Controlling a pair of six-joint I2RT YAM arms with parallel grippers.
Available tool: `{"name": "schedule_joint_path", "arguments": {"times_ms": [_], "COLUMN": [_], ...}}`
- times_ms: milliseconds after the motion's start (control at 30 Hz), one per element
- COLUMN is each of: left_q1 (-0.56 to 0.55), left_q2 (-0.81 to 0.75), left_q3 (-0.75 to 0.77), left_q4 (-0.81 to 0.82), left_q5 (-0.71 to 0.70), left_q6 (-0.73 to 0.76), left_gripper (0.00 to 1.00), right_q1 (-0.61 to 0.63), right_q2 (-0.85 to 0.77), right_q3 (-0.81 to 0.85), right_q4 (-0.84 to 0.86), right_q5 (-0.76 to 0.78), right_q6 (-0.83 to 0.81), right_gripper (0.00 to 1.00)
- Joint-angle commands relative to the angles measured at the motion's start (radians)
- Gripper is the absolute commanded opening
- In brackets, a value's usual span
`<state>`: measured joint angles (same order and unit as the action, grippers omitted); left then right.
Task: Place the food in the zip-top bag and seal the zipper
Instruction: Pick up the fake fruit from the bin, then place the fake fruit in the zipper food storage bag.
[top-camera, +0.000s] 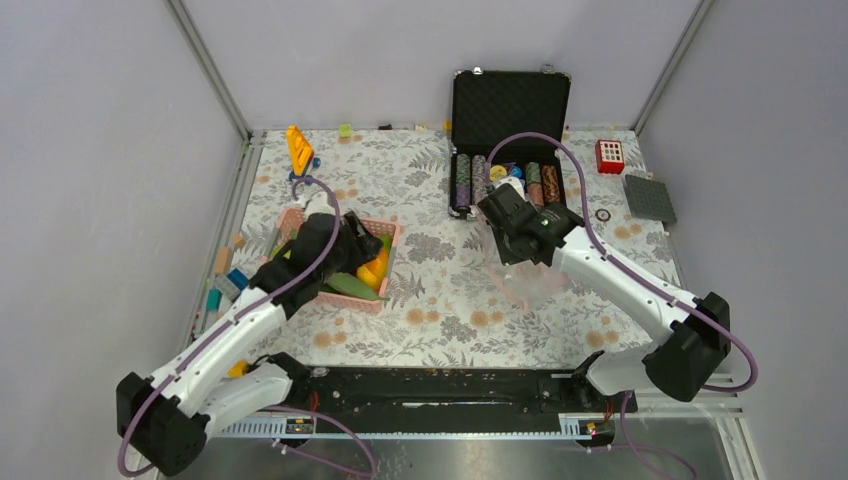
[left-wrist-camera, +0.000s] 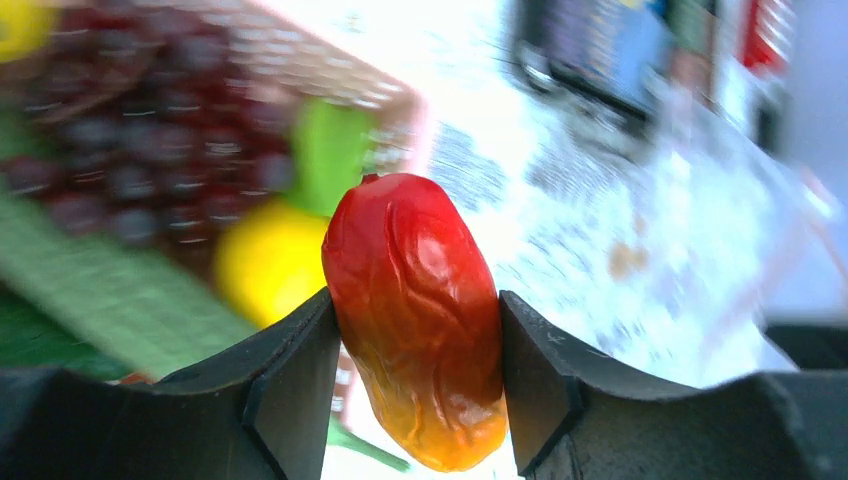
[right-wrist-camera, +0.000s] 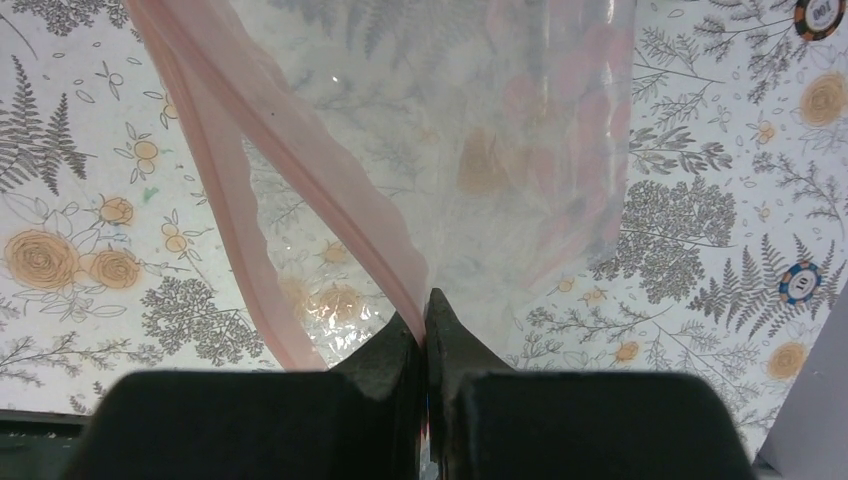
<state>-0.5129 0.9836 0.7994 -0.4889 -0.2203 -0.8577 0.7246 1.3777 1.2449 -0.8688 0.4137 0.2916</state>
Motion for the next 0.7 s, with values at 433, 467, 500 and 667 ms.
{"name": "schedule_joint_path", "arguments": {"times_ms": [433,467,500,667], "left_q1": [-0.394,-0.394,-0.395,-0.395], "left_q2": [0.153,0.175,0.195,0.287], "left_q3": [0.069,0.076,0.083,0.155], "left_q4": [0.748,0.771,0.791,0.703], "left_q5": [0.709,0.747,0.78,0.805], "left_q6": [0.253,0.233,0.218,0.2], "left_gripper": [0.0,0.0,0.0,0.0], "right_q1": [-0.011,-0.011,-0.012,-0.013], "right_q2": [-0.141,-0.148,-0.154,-0.182], "right_q3": [-0.044,-0.051,-0.056,-0.086], "right_q4": [0.115,0.126,0.134,0.18], "right_q5": [-0.134,-0.133,-0.134,-0.18], "right_q6": [0.122,0.127,0.131,0.129], "right_gripper": [0.0,0.0,0.0,0.0]}}
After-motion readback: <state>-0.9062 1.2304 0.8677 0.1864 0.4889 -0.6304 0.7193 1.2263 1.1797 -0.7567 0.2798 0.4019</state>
